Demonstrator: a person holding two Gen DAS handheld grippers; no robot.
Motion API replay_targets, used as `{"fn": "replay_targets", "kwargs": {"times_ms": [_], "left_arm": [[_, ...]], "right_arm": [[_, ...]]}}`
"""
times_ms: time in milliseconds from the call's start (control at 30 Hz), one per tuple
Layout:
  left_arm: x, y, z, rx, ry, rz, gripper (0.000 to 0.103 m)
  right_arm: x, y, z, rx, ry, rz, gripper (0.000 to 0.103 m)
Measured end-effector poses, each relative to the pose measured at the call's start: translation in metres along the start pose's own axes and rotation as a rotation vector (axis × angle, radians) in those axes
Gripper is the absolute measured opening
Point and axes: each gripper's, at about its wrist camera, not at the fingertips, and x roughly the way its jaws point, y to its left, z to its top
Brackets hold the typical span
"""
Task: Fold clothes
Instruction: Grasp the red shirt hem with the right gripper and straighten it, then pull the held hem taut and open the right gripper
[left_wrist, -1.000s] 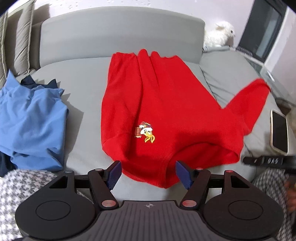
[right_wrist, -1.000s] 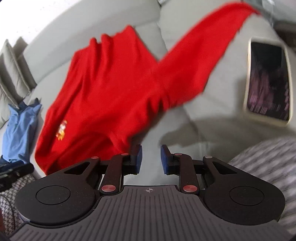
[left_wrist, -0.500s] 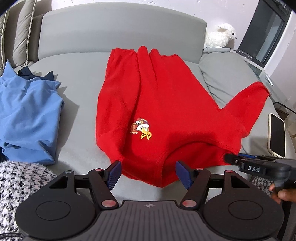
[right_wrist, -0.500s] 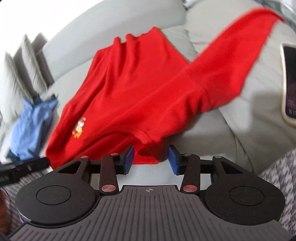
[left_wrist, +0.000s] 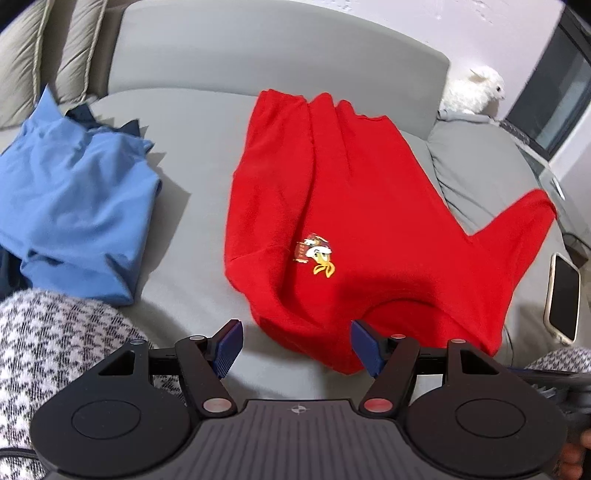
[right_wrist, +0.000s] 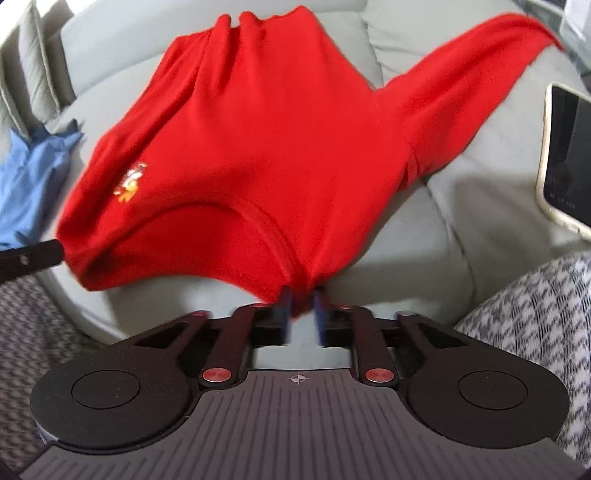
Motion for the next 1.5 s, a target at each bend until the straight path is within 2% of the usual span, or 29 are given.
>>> {"fn": "replay_targets", "kwargs": {"times_ms": [67,167,233,300,400,500,567,667,767,900,933,967,1000,1033,1133,1233,1300,1367,1433,1500], "left_arm": [[0.001,0.004,0.000,-0.023,0.005,-0.004,0.064],[0.004,0.003,0.000,-0.020,0.018,-0.006,0.064],[0.004,0.000,0.000,-0.007,0.020,-0.005,0.064],[0.005,-0.002,0.000,0.003,0.020,-0.004,0.064],[0.008,-0.001,0.000,0.000,0.031,0.004,0.064],[0.011,-0.002,0.001,0.004,0.041,0.011,0.064],[0.012,-0.003,0.001,0.015,0.047,0.015,0.064],[0.013,-0.004,0.001,0.018,0.052,0.019,0.064],[0.015,-0.003,0.001,0.015,0.058,0.020,0.064],[0.015,-0.005,0.000,0.018,0.060,0.020,0.064],[0.015,-0.005,0.000,0.020,0.060,0.020,0.064],[0.014,-0.005,0.000,0.021,0.058,0.019,0.064],[0.014,-0.006,0.000,0.020,0.056,0.018,0.064],[0.013,-0.005,0.000,0.017,0.055,0.017,0.064],[0.013,-0.005,0.000,0.011,0.055,0.011,0.064],[0.015,-0.007,0.000,0.017,0.060,0.006,0.064],[0.015,-0.008,0.000,0.020,0.062,0.006,0.064],[0.014,-0.009,-0.001,0.026,0.061,0.001,0.064],[0.013,-0.009,-0.002,0.029,0.058,-0.001,0.064],[0.012,-0.010,-0.002,0.031,0.056,-0.001,0.064]], "right_arm": [[-0.023,-0.016,-0.001,0.068,-0.111,0.010,0.046],[-0.036,-0.051,0.003,0.192,-0.228,-0.058,0.042],[-0.027,-0.072,0.010,0.251,-0.203,-0.084,0.038],[-0.015,-0.084,0.015,0.281,-0.167,-0.072,0.038],[-0.001,-0.080,0.016,0.236,-0.145,-0.041,0.038],[0.007,-0.066,0.019,0.167,-0.181,0.000,0.043],[0.009,-0.059,0.025,0.123,-0.207,0.024,0.042],[0.019,-0.052,0.037,0.077,-0.213,0.016,0.043],[0.022,-0.052,0.046,0.089,-0.223,0.020,0.048],[0.027,-0.049,0.048,0.088,-0.249,0.034,0.047],[0.029,-0.048,0.049,0.083,-0.254,0.030,0.035],[0.029,-0.048,0.049,0.079,-0.261,0.022,0.015],[0.029,-0.048,0.050,0.079,-0.265,0.018,0.007],[0.028,-0.047,0.050,0.092,-0.263,0.015,0.003],[0.009,-0.047,0.046,0.117,-0.260,-0.027,0.000],[-0.013,-0.050,0.035,0.150,-0.233,-0.083,0.000],[-0.021,-0.056,0.023,0.192,-0.145,-0.131,0.000],[-0.018,-0.060,0.015,0.213,-0.052,-0.140,0.013],[-0.021,-0.070,0.008,0.275,-0.093,-0.100,0.017],[-0.024,-0.080,0.009,0.312,-0.191,-0.083,0.030]]}}
